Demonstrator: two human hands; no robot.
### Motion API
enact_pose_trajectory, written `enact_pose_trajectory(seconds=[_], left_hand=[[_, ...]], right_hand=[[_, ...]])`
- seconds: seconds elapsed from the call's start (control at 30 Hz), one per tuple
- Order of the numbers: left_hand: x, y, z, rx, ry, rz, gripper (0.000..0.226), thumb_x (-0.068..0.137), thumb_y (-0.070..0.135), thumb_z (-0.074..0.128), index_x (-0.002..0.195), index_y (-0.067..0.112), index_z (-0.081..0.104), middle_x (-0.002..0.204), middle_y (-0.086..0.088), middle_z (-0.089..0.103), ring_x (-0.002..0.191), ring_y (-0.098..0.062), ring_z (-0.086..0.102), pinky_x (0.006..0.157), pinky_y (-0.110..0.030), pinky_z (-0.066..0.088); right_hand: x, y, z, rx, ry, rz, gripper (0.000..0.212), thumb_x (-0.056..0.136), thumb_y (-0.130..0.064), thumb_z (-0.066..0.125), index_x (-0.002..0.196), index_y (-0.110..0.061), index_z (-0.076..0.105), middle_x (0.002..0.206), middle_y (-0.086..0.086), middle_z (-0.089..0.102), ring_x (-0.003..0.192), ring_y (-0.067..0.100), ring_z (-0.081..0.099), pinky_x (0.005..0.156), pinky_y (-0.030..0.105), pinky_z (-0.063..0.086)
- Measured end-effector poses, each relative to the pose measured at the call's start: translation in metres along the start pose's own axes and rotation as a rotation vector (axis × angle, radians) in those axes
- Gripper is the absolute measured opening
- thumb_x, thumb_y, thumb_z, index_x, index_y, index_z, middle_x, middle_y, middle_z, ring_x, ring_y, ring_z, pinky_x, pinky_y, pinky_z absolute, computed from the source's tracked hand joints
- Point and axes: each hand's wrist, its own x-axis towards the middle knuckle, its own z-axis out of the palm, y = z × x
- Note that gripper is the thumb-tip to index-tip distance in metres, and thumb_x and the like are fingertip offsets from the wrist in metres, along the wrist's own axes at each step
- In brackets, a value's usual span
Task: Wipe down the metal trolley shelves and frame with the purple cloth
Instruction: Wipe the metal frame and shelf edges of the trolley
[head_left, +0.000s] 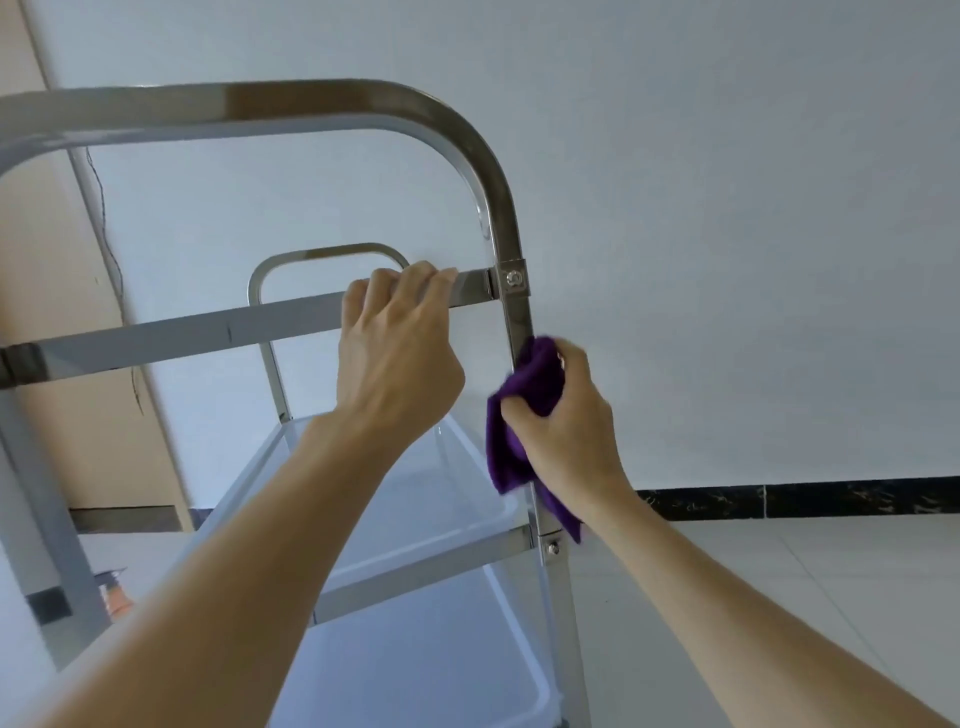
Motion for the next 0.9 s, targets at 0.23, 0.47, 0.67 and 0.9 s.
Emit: enact_pose_trajectory(seconds=[0.23,0.47,0.67,0.9], left_hand=[[-0.002,0.005,0.005,-0.088,-0.001,-0.057,0.065,0.082,-0.001,0.045,0.145,0.012,0.041,0.148,-0.002,0.043,0.136,-0.028,0.032,0.117,-0.037,0.016],[-0.084,0.031,0.025,-0.451,-0.068,-0.134,0.058,0.092,0.000,0.046,0.146,0.018,0.040,0.153,-0.002,0.035,0.136,-0.024,0.038,0.114,-0.039,0.032],[-0.147,-0.008,0.069,-0.346,-0.329,-0.112,0.048,0.097,0.013,0.043,0.143,0.025,0.041,0.148,0.008,0.041,0.130,-0.019,0.043,0.107,-0.033,0.032],[-0.188,-0.029,0.086,-0.147,-0.418,-0.006,0.057,0.080,0.007,0.062,0.136,0.014,0.053,0.127,-0.001,0.059,0.112,-0.027,0.058,0.098,-0.041,0.044]], right_hand=[[-0.039,0.031,0.007,-0.047,0.027,-0.027,0.062,0.085,-0.020,0.068,0.137,-0.032,0.037,0.121,-0.011,0.055,0.108,0.006,0.055,0.088,0.022,0.050],[-0.084,0.072,-0.009,-0.014,-0.163,0.114,0.043,0.085,-0.022,0.066,0.121,-0.035,0.046,0.113,-0.007,0.060,0.106,0.013,0.060,0.088,0.027,0.052],[-0.090,0.076,-0.007,-0.016,-0.181,0.206,0.049,0.086,-0.026,0.067,0.122,-0.048,0.041,0.106,-0.015,0.064,0.095,0.001,0.062,0.071,0.014,0.050],[-0.112,0.091,0.001,-0.061,-0.125,0.248,0.052,0.086,-0.024,0.069,0.122,-0.048,0.041,0.102,-0.019,0.064,0.093,-0.002,0.062,0.070,0.010,0.050]])
